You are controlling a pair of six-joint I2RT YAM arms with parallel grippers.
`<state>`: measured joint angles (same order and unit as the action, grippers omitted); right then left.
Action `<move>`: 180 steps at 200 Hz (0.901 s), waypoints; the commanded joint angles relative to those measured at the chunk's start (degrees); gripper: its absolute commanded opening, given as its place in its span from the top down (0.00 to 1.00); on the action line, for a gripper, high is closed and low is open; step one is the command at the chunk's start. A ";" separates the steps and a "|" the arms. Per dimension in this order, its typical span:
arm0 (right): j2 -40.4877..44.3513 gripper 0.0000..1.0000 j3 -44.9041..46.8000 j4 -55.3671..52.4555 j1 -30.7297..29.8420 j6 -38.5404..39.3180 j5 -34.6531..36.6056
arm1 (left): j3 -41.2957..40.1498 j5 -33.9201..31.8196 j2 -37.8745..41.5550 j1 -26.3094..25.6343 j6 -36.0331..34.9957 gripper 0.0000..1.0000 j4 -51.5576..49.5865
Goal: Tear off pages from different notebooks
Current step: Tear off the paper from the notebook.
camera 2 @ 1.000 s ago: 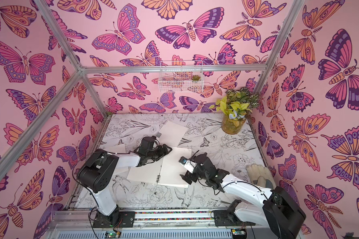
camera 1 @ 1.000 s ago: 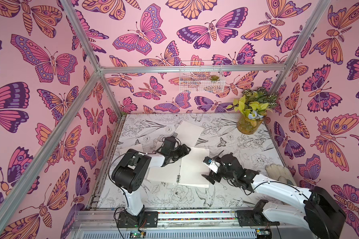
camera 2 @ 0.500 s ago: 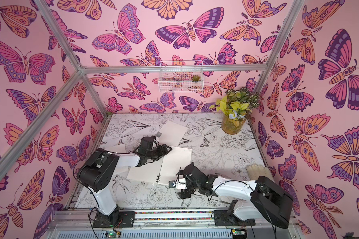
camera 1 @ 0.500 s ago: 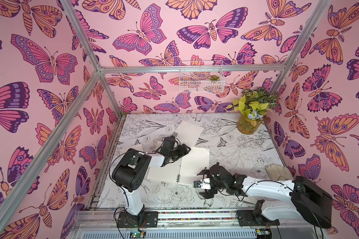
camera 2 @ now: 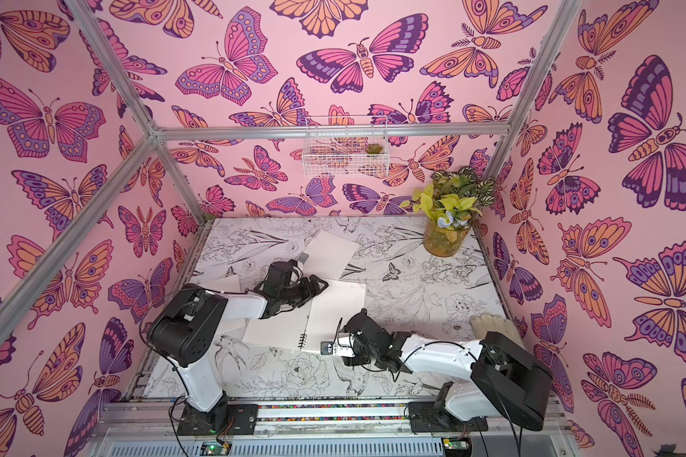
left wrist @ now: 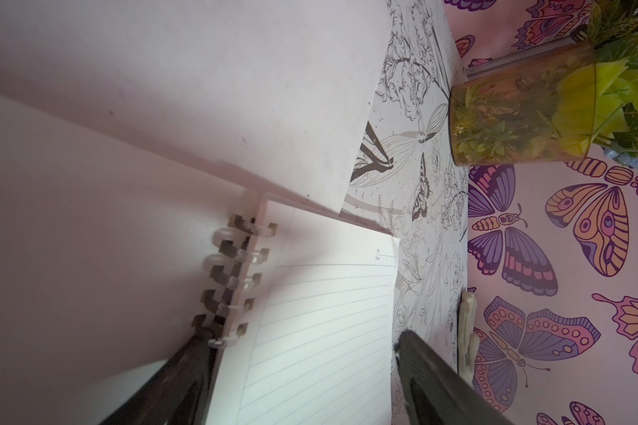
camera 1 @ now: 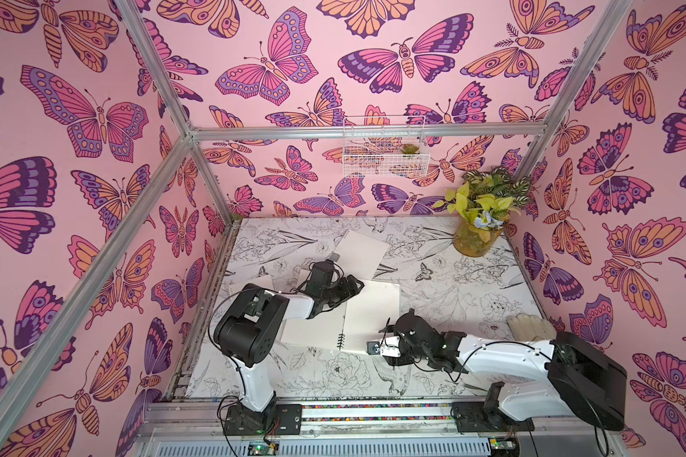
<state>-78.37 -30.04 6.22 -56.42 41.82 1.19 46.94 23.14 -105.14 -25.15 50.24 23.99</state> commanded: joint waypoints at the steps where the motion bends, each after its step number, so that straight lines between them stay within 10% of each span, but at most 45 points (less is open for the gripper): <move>1: -2.33 0.54 -1.73 1.66 -0.44 -0.10 4.52 | -1.73 -1.22 -2.70 0.62 0.04 0.19 -4.41; 43: -2.23 1.00 -4.43 1.38 -0.31 -0.54 0.75 | -1.67 -0.67 -2.69 0.62 -0.54 0.20 -4.31; 102: -5.87 1.00 -17.24 -14.78 4.71 -4.34 -9.79 | -2.65 0.62 2.94 2.42 -3.30 0.12 -5.10; 180: -5.83 1.00 -17.85 -14.46 7.38 -3.54 -15.43 | -12.68 -9.08 26.59 17.67 -9.04 0.00 -18.81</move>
<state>-84.12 -46.98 -7.07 -49.56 38.96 -10.98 38.00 20.64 -84.14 -11.16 44.03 14.22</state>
